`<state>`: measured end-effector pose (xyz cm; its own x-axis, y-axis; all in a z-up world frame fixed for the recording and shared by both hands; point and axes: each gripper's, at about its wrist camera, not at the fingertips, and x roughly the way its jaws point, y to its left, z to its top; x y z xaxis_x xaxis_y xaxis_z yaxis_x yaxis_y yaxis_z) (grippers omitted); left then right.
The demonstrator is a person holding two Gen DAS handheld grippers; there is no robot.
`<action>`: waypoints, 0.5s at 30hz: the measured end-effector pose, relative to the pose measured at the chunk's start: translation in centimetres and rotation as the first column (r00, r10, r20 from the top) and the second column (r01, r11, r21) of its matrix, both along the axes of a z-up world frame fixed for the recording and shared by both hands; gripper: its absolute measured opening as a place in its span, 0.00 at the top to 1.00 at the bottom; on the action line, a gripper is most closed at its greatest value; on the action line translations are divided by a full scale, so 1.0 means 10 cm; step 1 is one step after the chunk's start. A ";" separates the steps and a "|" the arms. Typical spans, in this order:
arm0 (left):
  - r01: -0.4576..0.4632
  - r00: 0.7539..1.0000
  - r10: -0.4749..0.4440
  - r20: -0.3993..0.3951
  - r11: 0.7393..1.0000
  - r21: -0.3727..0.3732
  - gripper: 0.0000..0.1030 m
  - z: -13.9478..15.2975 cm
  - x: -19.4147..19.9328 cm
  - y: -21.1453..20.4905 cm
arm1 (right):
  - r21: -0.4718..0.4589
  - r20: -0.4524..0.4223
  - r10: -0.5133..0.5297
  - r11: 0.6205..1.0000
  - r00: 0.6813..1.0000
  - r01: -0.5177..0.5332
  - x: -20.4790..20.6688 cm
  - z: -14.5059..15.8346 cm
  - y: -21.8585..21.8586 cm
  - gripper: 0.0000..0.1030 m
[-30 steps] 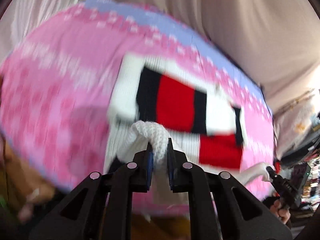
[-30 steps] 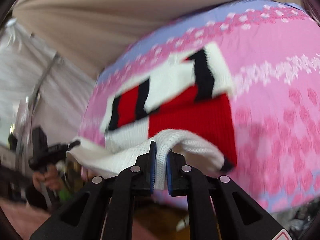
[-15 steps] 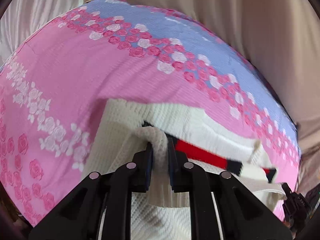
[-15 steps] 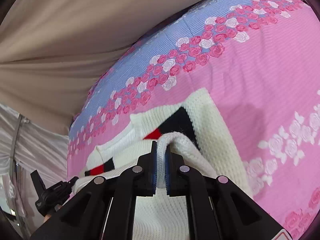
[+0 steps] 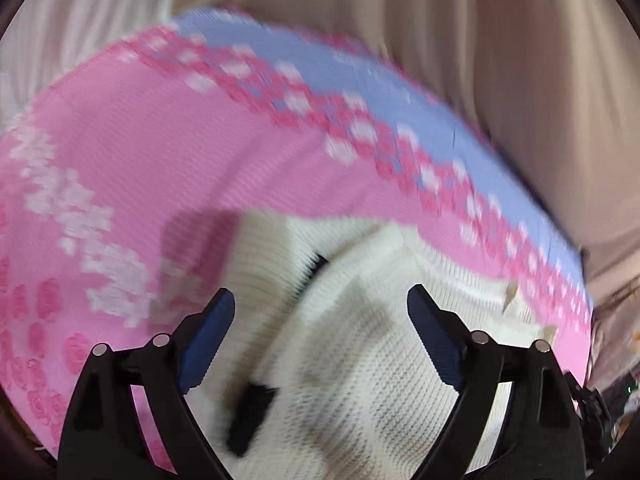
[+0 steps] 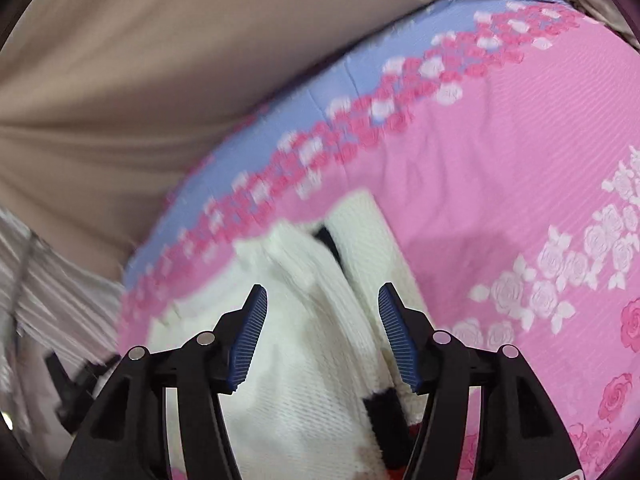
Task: Fold small clothes
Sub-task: 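Lift the hem and fold it toward the collar with both grippers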
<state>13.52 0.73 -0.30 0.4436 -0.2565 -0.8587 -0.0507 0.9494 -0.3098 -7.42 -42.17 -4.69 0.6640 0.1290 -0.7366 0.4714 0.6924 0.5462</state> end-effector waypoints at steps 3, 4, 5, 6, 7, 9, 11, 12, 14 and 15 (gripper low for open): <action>0.083 0.992 -0.072 -0.102 0.991 0.102 0.27 -0.25 0.21 -0.28 | -0.047 -0.072 0.054 0.997 0.996 -0.058 0.29 -0.13 0.14 0.44; 0.098 0.991 -0.084 -0.107 0.986 0.134 0.45 -0.29 0.25 -0.34 | -0.085 -0.098 0.076 0.993 0.992 -0.085 0.41 -0.16 0.20 0.48; 0.108 0.991 -0.094 -0.093 0.983 0.151 0.54 -0.28 0.27 -0.39 | -0.110 -0.123 0.088 0.989 0.988 -0.102 0.50 -0.20 0.23 0.57; 0.115 0.992 -0.106 -0.071 0.984 0.136 0.88 -0.23 0.29 -0.41 | -0.114 -0.148 0.114 0.985 0.982 -0.131 0.59 -0.22 0.25 0.92; 0.117 0.992 -0.109 -0.071 0.985 0.126 0.93 -0.18 0.32 -0.41 | -0.099 -0.146 0.124 0.985 0.982 -0.140 0.62 -0.20 0.25 0.92; 0.078 0.997 -0.075 -0.031 0.991 0.109 0.93 -0.06 0.38 -0.32 | -0.086 -0.046 0.111 0.990 0.993 -0.114 0.60 0.03 0.19 0.92; 0.045 0.999 -0.043 -0.021 0.994 0.101 0.93 -0.02 0.47 -0.24 | -0.082 0.054 0.081 0.994 0.995 -0.076 0.56 0.32 0.08 0.93; 0.036 0.999 -0.032 -0.032 0.994 0.104 0.93 -0.06 0.53 -0.21 | -0.084 0.070 0.070 0.994 0.995 -0.064 0.56 0.38 0.03 0.93; 0.042 0.995 -0.031 -0.090 0.991 0.127 0.93 -0.25 0.66 -0.22 | -0.106 0.025 0.055 0.993 0.998 -0.052 0.70 0.27 -0.10 0.93; 0.044 0.993 -0.028 -0.116 0.989 0.141 0.93 -0.34 0.67 -0.24 | -0.106 -0.028 0.059 0.992 0.998 -0.062 0.79 0.13 -0.13 0.93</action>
<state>20.24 -1.63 -3.74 0.3337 -0.1417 -0.9320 -0.0429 0.9853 -0.1651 0.47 -43.48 -3.39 0.6388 0.0881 -0.7643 0.4394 0.7737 0.4564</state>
